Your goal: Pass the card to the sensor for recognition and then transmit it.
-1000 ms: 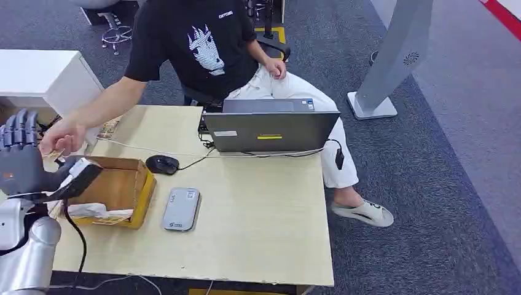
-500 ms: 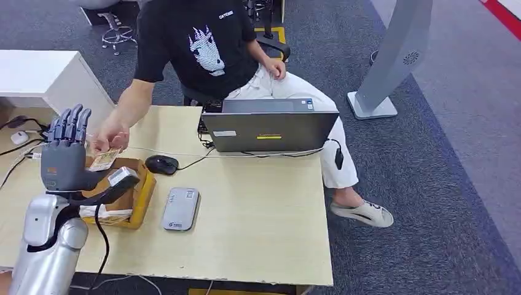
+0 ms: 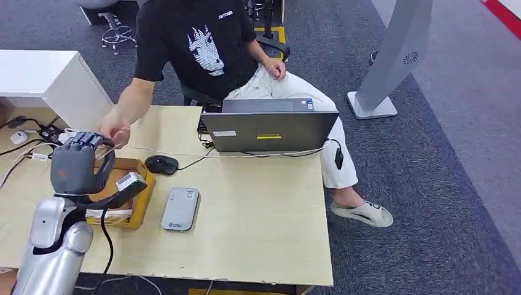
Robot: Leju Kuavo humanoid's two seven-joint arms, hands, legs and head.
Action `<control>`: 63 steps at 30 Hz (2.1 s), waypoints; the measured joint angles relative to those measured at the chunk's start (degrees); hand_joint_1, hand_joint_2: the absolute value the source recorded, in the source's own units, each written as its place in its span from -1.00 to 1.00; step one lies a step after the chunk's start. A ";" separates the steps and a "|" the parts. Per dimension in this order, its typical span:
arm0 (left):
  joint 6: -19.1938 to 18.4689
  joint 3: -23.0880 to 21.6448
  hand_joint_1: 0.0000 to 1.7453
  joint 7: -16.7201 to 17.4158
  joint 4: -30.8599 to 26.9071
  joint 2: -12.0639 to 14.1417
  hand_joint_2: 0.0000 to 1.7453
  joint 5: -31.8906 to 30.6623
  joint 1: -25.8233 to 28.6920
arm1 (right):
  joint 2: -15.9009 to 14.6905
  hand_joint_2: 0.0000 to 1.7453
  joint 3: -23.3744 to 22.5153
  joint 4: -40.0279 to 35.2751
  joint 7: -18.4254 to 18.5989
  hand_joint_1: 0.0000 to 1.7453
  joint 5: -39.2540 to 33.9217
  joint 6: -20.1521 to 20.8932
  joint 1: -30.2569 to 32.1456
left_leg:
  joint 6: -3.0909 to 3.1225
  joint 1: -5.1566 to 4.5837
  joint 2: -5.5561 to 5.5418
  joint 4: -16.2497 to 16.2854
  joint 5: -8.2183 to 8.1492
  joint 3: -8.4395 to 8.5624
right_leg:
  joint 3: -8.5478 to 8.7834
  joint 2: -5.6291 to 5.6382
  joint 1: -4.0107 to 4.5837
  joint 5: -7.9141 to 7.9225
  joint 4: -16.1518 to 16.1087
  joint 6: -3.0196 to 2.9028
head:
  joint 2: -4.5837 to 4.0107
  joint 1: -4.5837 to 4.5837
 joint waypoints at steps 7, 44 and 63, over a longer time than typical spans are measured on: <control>-0.11 0.00 1.00 0.07 0.00 0.02 1.00 0.46 -0.01 | 0.00 1.00 0.00 0.00 -0.20 -1.00 0.00 0.00 0.00 | 0.00 0.00 0.00 0.00 0.00 0.00 | 0.00 0.00 0.00 0.00 0.00 0.00 | 0.00 0.00; -11.12 -15.19 1.00 2.27 -1.95 -1.68 1.00 -3.30 1.99 | 0.02 1.00 -0.44 0.00 -0.66 -1.00 -0.52 0.07 0.08 | 0.01 -0.02 -0.03 0.00 0.00 -0.04 | -0.01 -0.01 0.00 0.00 -0.01 0.01 | 0.00 0.00; -20.33 -21.24 1.00 10.29 9.94 1.03 1.00 -7.78 0.62 | 0.63 1.00 -1.46 0.00 0.11 -1.00 -0.90 -0.46 0.18 | 0.00 -0.01 -0.01 0.00 0.00 -0.05 | -0.04 0.00 0.01 0.00 0.00 0.00 | 0.00 0.02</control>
